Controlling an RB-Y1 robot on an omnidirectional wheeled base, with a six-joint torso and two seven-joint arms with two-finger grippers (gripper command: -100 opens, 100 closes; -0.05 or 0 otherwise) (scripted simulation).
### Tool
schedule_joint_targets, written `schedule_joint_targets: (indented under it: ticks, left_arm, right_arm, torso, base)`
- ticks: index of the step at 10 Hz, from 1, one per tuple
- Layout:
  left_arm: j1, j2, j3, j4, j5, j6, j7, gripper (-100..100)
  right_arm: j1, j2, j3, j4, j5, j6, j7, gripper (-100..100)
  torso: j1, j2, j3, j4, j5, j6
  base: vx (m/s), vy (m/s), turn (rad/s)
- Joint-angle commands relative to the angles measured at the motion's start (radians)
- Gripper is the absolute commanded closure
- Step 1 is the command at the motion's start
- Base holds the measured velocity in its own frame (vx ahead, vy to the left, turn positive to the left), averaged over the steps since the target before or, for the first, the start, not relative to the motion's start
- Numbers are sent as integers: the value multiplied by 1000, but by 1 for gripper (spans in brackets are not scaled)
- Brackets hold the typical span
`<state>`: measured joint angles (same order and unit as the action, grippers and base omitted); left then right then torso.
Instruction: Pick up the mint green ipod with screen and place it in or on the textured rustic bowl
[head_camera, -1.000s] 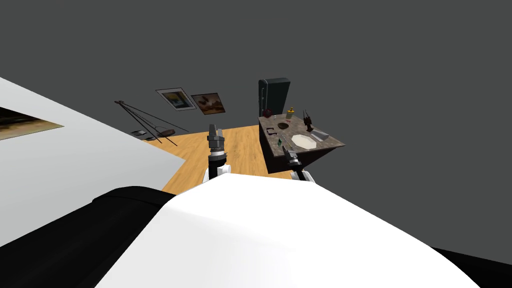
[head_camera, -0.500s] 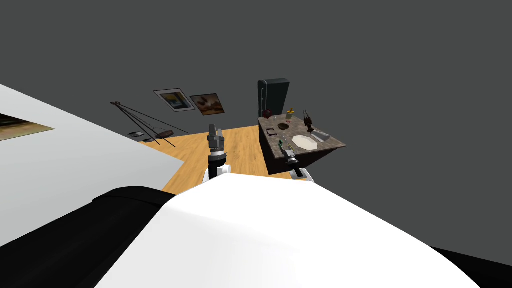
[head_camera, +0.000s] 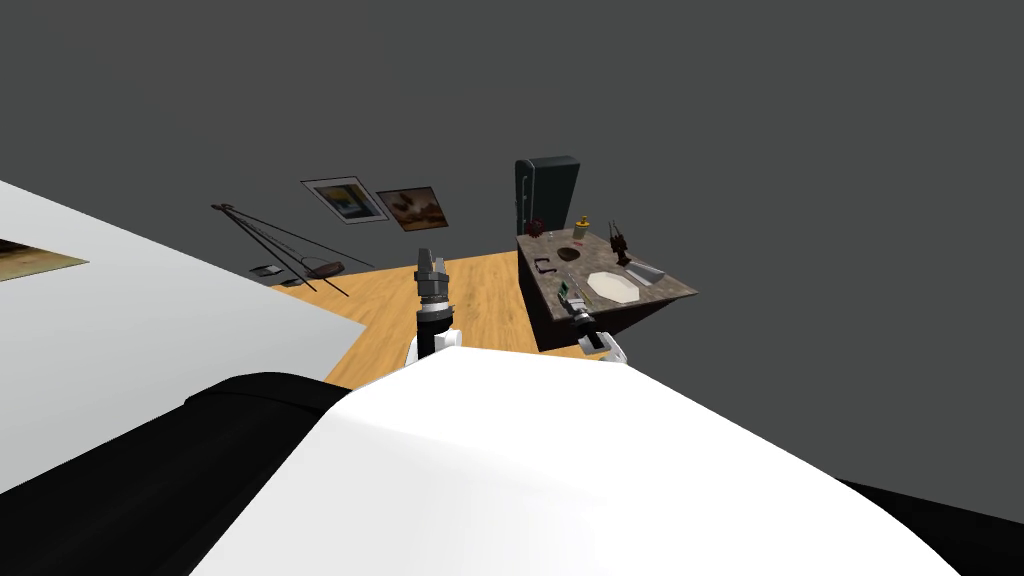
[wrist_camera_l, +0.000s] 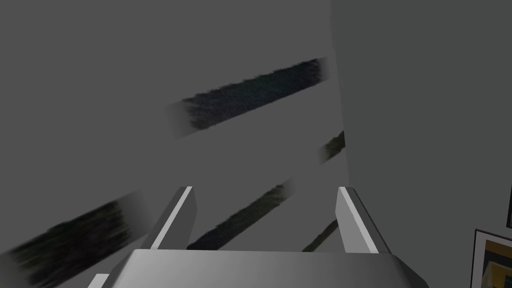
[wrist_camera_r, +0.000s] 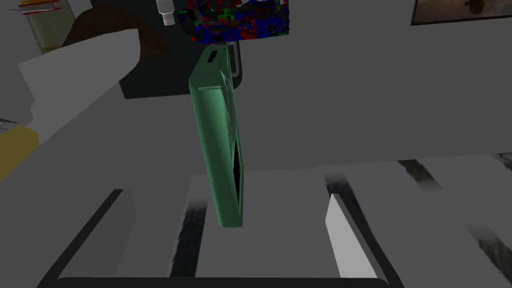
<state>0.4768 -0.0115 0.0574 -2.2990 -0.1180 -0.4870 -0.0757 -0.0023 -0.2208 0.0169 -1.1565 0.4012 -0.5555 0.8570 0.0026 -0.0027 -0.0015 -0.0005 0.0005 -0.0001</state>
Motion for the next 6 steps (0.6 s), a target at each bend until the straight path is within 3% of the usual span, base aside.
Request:
schedule_joint_targets:
  ticks: [1,4,5,6]
  left_arm:
    - [0,0,0,0,0,0,0,0]
    - [0,0,0,0,0,0,0,0]
    - [0,0,0,0,0,0,0,0]
    - [0,0,0,0,0,0,0,0]
  right_arm:
    - [-24,-11,6,34,12,3,23,-100]
    - [-68,-41,14,99,29,3,56,-100]
    - [-61,-34,11,88,25,1,47,-100]
    - [-63,-35,11,91,26,2,50,0]
  torso:
    - [0,0,0,0,0,0]
    - [-1,1,0,0,0,0]
    - [0,0,0,0,0,0]
    - [-1,1,1,0,0,0]
  base:
    - [43,26,-20]
    - [37,27,-15]
    - [21,15,-3]
    - [0,0,0]
